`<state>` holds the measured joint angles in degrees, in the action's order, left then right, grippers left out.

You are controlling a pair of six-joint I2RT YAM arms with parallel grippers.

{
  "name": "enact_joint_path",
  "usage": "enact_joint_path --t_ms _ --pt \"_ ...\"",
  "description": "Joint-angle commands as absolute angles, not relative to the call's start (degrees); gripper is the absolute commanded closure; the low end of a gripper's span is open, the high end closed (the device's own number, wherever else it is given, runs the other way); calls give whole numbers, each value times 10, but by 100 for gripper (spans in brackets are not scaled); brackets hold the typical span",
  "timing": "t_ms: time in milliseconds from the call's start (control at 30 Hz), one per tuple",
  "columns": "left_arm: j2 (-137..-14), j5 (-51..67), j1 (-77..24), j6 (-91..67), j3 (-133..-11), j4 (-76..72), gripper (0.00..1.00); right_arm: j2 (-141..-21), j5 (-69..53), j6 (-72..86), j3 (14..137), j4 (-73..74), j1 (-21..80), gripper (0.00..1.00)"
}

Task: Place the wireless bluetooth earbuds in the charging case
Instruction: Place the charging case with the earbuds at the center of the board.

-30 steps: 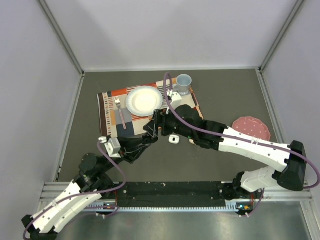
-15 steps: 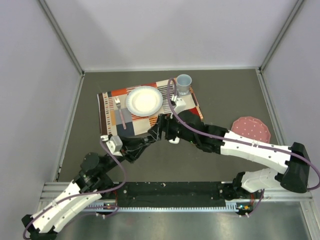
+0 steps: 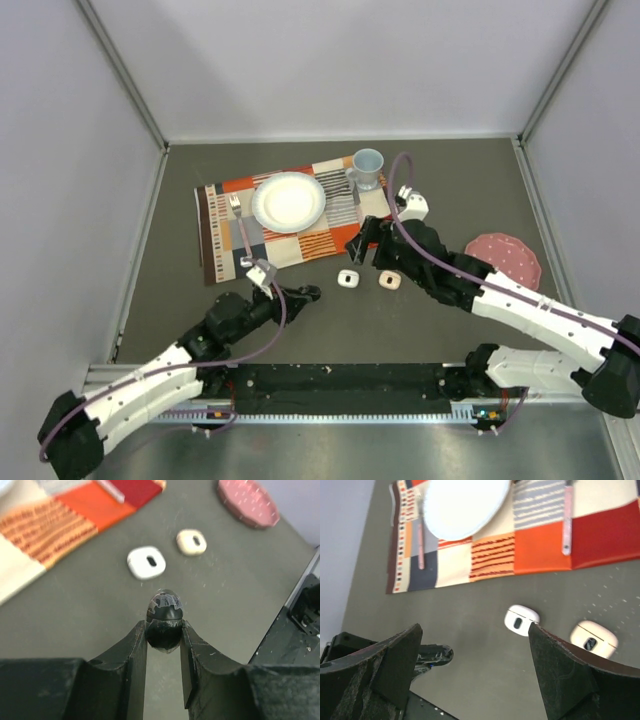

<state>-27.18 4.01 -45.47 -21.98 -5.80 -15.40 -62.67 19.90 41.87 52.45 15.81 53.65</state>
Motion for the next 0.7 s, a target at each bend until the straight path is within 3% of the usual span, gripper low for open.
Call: enact_joint_path --t_ms 0,667 --pt "-367 43 -453 -323 -43 -274 100 -597 188 441 493 172 515 12" --pt "-816 112 -453 -454 -160 -523 98 -576 163 462 449 172 496 12"
